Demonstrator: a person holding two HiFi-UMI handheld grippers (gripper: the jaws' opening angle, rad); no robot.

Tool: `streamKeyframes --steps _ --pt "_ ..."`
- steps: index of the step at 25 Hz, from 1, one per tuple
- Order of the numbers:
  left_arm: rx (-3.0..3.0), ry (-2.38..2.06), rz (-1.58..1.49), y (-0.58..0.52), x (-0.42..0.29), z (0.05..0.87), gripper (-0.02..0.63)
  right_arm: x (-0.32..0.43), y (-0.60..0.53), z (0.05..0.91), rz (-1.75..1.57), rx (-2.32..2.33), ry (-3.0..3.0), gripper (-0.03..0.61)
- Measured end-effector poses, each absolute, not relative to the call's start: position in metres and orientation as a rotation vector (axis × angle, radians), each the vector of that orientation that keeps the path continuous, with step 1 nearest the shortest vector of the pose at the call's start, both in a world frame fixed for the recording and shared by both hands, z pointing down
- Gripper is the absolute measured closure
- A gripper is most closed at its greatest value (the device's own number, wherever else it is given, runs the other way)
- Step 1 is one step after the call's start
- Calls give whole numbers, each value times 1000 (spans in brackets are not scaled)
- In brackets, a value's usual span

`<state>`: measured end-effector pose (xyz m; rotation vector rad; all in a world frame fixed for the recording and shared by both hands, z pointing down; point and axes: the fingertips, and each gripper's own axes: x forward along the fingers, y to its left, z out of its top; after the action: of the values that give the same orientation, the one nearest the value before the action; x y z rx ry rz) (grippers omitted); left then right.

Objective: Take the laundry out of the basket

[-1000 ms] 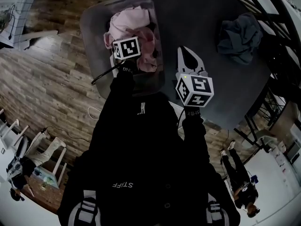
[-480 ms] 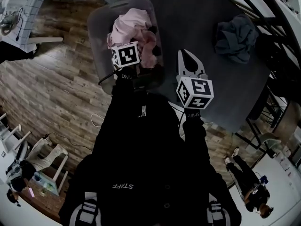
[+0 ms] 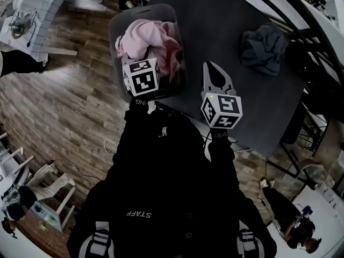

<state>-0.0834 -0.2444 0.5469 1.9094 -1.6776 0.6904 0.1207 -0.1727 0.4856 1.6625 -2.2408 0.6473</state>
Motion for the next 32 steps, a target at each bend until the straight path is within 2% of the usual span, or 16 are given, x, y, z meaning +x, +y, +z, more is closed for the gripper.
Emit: streamKeyframes --steps 13,32 --pt "2138 -1850 431 -209 -84 407 445 98 -159 402 444 1685 -2409 565" --pt "2318 -2058 137 -183 -108 278 445 62 -169 291 122 1727 -2584 565"
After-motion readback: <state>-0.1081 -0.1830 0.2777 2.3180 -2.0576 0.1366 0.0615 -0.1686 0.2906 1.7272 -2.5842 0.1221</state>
